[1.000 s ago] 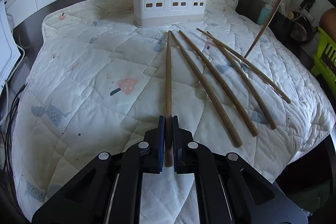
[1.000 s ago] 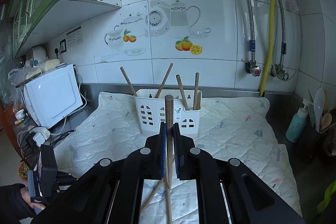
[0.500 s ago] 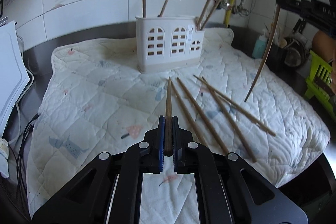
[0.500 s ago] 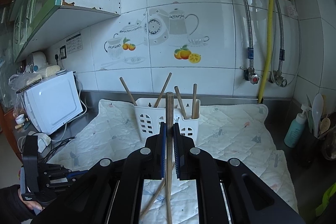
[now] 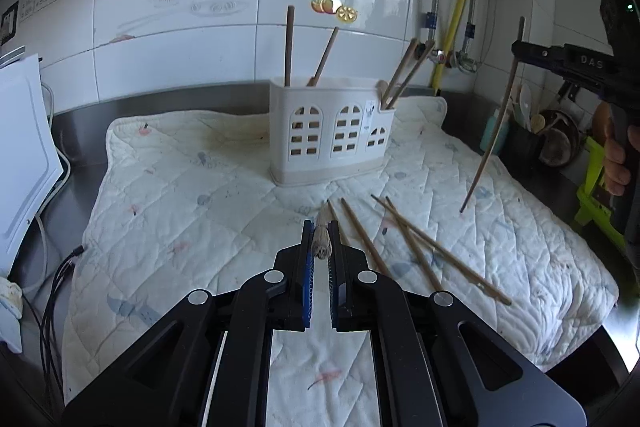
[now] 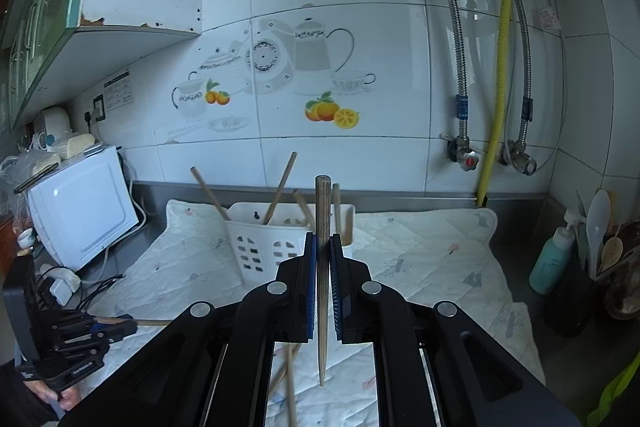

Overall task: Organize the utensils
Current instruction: 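Carry both chopsticks over the holder, lower them in and open the right tool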

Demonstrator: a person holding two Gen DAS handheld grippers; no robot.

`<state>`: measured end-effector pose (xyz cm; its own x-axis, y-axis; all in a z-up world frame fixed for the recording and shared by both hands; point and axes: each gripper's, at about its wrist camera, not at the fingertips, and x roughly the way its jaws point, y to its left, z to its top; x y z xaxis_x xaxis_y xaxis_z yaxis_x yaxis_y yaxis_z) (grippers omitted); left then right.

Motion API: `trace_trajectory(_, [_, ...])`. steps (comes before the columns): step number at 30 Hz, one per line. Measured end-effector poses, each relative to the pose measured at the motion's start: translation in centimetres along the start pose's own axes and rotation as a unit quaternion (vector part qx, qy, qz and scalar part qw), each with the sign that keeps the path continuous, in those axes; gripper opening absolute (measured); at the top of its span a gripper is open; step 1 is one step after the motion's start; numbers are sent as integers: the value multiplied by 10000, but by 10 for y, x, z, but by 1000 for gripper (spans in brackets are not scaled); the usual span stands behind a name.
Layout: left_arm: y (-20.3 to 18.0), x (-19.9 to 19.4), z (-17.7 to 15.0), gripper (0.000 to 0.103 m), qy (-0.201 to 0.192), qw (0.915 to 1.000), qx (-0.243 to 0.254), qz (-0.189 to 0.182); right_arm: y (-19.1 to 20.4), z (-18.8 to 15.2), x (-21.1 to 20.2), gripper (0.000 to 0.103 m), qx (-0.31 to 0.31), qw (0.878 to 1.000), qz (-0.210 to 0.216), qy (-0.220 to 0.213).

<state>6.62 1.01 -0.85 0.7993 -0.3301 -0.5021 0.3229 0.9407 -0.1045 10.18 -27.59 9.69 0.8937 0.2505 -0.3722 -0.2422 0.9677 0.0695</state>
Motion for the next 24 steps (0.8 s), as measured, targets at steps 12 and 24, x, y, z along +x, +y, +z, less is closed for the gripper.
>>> trace_trajectory(12, [-12, 1, 50, 5, -400, 9988, 289, -11, -21, 43, 31, 7, 126, 9998, -36, -122])
trace_trajectory(24, [-25, 0, 127, 5, -1116, 9927, 435, -117, -39, 104, 74, 7, 305, 9980, -172, -520])
